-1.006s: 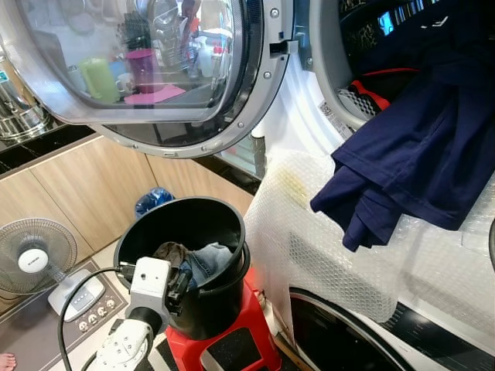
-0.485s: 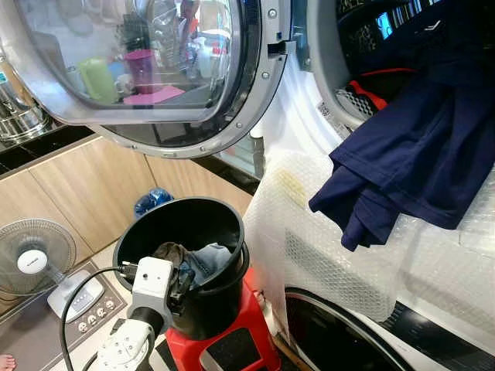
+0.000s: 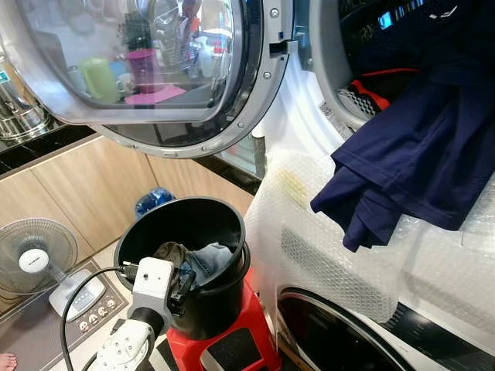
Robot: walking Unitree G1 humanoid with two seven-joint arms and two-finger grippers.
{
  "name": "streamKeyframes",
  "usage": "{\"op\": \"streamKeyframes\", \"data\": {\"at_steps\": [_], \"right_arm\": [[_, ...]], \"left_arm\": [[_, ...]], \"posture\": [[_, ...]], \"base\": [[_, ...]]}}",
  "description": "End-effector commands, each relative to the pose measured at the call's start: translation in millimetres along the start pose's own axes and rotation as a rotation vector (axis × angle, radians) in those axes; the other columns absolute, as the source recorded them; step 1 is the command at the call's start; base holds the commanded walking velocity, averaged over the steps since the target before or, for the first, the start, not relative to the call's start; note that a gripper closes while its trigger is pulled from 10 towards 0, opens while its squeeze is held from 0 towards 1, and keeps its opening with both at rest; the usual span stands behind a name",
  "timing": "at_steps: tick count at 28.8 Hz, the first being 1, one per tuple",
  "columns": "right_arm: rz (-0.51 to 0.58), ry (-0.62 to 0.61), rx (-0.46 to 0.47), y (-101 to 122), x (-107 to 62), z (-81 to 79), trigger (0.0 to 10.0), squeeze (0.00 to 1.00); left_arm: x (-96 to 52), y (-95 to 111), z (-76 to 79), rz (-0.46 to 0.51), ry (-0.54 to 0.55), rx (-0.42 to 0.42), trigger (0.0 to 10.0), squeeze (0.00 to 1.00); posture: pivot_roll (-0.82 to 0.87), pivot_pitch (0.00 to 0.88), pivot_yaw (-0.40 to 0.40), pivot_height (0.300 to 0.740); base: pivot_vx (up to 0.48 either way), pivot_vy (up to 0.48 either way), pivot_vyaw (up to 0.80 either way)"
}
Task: Clothes washing
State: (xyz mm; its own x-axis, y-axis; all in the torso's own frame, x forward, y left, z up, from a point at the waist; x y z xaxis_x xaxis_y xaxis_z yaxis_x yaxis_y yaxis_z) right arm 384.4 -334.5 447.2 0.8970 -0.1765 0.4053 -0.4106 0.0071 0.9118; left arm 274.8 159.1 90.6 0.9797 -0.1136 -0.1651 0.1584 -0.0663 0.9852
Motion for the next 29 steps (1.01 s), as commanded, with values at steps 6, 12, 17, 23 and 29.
{"op": "streamKeyframes", "data": {"at_steps": [6, 12, 17, 23, 29], "right_arm": [[-0.063, 0.122, -0.087, -22, -7.2, -0.7, 10.0, 0.00], [-0.085, 0.227, -0.200, -39, -16.5, -4.7, 10.0, 0.00], [-0.065, 0.271, -0.116, -37, -21.2, -6.9, 10.0, 0.00], [0.017, 0.429, 0.146, -22, -35.5, -42.7, 10.0, 0.00], [-0.001, 0.416, 0.105, -28, -54.0, -65.1, 10.0, 0.00]], "left_arm": [[-0.1, 4, -6.7, 0.002, 0.018, -0.004, 10.0, 0.00], [0.6, 5, -6.6, 0.004, 0.013, -0.006, 10.0, 0.00], [0.8, 5, -6.5, 0.004, 0.015, -0.011, 10.0, 0.00], [1.4, 5, -5.7, 0.008, 0.019, -0.023, 10.0, 0.00], [2.1, 6, -5.5, 0.012, 0.024, -0.026, 10.0, 0.00]], "posture": [[0.05, 0.007, 0.116, 0.740], [0.05, 0.008, 0.115, 0.740], [0.05, 0.006, 0.111, 0.740], [0.05, 0.005, 0.107, 0.740], [0.05, 0.005, 0.099, 0.740]], "base": [[0.000, 0.000, 0.00], [0.000, 0.000, 0.00], [0.000, 0.000, 0.00], [0.000, 0.000, 0.00], [0.000, 0.000, 0.00]]}}
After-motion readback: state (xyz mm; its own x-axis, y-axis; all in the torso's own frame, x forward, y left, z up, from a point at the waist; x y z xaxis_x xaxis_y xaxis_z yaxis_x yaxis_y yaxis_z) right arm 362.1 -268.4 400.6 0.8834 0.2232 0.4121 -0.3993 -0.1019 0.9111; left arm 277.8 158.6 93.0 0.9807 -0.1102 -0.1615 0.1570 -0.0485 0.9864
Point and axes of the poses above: a point about 5 cm out from each wrist's last joint towards the gripper, its own x axis pointing out of the wrist towards the gripper, its own y axis along the axis of the wrist's last joint, z = x × y, the point moved 3 cm from there along x, pointing out of the wrist towards the gripper, and after that the axes turned 1 degree about -x, right-handed, at the moved point
